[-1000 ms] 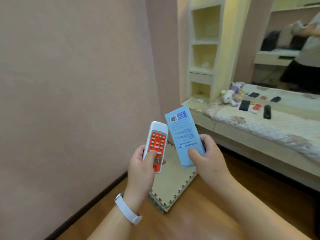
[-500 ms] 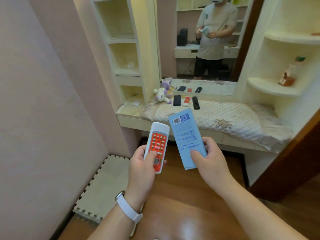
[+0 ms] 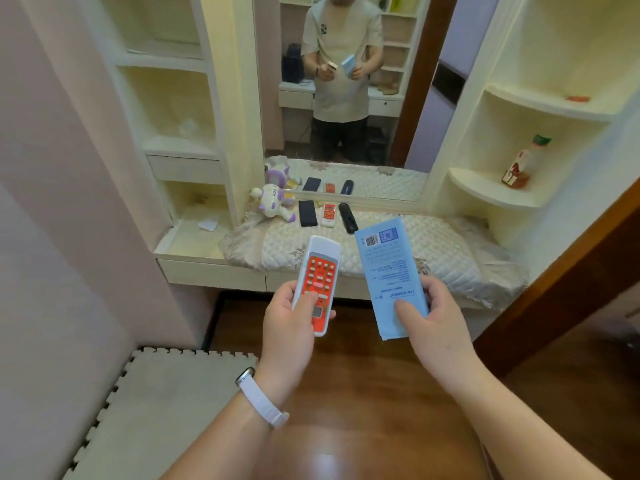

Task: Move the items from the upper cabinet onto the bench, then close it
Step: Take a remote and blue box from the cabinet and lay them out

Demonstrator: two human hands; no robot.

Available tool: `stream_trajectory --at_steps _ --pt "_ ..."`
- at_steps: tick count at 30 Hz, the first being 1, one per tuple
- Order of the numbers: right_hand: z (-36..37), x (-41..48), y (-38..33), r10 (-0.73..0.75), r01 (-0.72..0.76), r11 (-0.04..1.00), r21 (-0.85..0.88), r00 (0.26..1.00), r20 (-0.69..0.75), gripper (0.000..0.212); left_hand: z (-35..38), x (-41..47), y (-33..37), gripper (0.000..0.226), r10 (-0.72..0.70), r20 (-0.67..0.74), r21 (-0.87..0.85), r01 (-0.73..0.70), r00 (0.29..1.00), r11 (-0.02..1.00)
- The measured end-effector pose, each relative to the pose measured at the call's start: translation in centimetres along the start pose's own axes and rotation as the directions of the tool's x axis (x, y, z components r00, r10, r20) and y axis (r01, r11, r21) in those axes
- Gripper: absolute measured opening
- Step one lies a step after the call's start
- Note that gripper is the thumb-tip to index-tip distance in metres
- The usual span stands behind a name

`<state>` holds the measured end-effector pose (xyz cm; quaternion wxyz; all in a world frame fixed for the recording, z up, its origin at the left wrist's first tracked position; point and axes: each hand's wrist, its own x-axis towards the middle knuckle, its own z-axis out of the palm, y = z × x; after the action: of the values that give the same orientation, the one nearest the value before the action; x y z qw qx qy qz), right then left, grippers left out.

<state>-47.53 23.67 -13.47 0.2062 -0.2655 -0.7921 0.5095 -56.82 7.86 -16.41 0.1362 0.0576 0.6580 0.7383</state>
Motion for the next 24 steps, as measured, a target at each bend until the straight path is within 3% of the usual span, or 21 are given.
stream_trajectory --at_steps 9,16,24 --pt "-0.2 7.4 3.3 0.068 -0.067 0.997 0.03 0.996 -0.049 0.022 4.3 7.3 -1.2 0.013 -0.053 0.068 0.06 0.049 0.996 0.997" --pt "-0.9 17.1 6.7 0.086 -0.089 0.993 0.074 0.995 0.051 0.022 9.5 14.4 -2.0 0.013 -0.071 0.002 0.141 0.07 0.997 0.988" --pt "-6.7 29.8 10.2 0.106 -0.116 0.988 0.1 0.989 0.103 0.02 20.5 22.7 -0.6 0.014 -0.078 -0.023 0.169 0.081 0.997 0.982"
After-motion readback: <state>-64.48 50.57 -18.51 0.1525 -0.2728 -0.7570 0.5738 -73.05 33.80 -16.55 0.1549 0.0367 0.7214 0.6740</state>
